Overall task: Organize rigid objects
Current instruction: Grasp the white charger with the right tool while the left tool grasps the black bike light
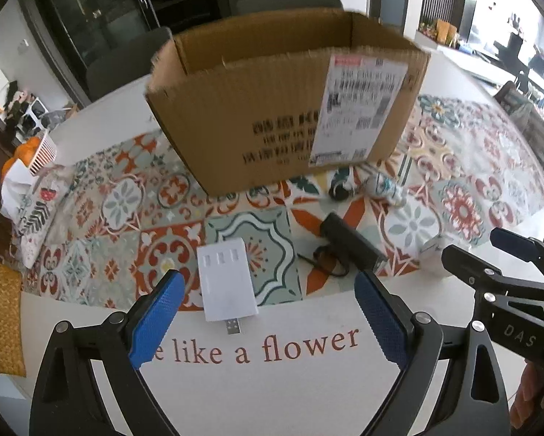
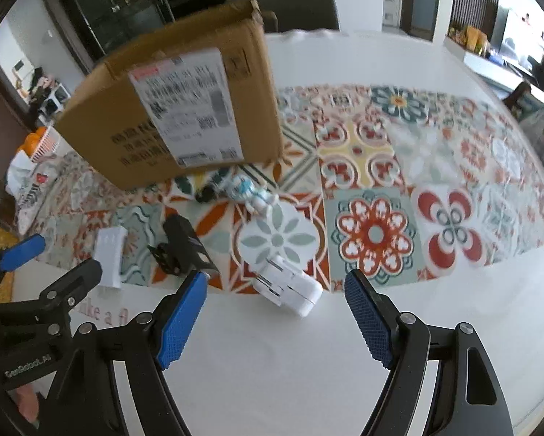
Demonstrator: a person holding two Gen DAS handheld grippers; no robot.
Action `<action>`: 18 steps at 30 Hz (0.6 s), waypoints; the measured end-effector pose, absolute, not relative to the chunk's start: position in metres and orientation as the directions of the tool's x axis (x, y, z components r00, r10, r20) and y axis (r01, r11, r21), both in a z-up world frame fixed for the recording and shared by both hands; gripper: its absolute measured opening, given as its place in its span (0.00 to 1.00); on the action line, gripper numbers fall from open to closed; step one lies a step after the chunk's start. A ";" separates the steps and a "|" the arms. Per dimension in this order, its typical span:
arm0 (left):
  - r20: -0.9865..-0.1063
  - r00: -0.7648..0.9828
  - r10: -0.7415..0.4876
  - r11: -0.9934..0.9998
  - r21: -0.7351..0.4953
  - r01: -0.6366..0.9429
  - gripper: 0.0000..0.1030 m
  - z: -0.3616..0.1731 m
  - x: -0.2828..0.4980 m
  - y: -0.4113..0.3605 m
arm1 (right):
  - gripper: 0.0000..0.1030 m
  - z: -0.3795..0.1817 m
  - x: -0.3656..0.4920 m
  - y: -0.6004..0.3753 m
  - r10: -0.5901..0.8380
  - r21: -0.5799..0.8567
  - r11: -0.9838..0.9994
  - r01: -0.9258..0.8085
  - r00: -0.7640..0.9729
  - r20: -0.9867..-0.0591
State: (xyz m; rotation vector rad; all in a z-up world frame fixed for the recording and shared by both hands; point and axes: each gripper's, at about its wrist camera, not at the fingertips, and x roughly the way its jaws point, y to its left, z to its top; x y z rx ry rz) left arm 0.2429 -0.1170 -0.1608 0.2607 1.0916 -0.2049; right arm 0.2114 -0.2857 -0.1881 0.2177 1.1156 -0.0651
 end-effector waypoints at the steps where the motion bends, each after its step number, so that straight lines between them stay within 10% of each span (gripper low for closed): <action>1: -0.896 0.443 -0.035 0.949 0.109 0.295 0.93 -0.164 0.243 -0.118 | 0.76 -0.194 0.212 -0.287 0.062 0.148 0.975 0.169 0.431 -0.900; 18: -0.930 0.366 -0.032 0.953 0.082 0.291 0.93 -0.203 0.259 -0.115 | 0.64 -0.234 0.227 -0.290 0.071 0.164 0.961 0.222 0.374 -0.925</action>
